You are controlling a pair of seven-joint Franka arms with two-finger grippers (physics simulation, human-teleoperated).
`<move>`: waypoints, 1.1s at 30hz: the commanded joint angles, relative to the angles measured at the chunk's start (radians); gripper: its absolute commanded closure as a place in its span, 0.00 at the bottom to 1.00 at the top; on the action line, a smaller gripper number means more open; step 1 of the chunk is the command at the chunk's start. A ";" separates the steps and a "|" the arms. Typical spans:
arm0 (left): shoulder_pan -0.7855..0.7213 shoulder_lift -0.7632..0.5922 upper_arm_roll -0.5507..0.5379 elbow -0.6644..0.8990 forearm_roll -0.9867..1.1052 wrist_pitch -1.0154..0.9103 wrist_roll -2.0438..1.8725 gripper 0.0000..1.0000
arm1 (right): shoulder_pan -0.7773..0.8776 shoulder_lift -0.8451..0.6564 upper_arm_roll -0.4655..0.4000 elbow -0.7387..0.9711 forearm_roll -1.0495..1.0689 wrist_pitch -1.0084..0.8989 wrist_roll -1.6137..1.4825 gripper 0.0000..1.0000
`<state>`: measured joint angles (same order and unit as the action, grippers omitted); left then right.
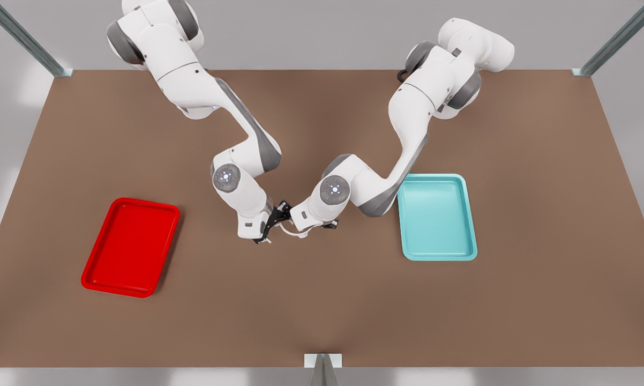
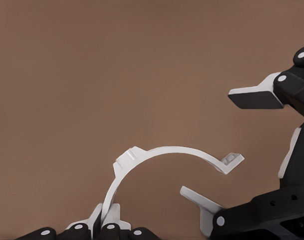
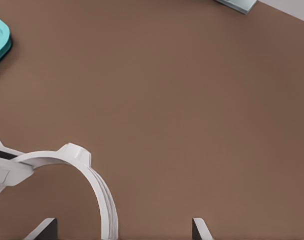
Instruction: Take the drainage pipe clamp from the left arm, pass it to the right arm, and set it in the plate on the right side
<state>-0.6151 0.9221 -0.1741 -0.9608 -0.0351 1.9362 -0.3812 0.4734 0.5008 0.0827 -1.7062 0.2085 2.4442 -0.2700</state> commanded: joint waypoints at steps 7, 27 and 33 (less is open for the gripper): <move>0.000 -0.003 -0.007 -0.001 -0.003 0.004 -0.071 0.79 | 0.002 0.031 0.000 -0.001 0.003 0.035 -0.051 0.00; 0.043 -0.011 -0.025 -0.001 0.001 -0.052 -0.091 0.00 | 0.016 0.081 0.000 0.022 0.003 0.078 -0.048 0.79; 0.239 -0.140 -0.027 0.001 0.001 -0.351 -0.085 0.00 | 0.005 0.082 0.000 0.022 0.003 0.084 -0.049 0.79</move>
<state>-0.3974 0.8062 -0.2007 -0.9615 -0.0548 1.7991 -0.4081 0.4800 0.5843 0.0823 -1.6850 0.2154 2.5235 -0.3350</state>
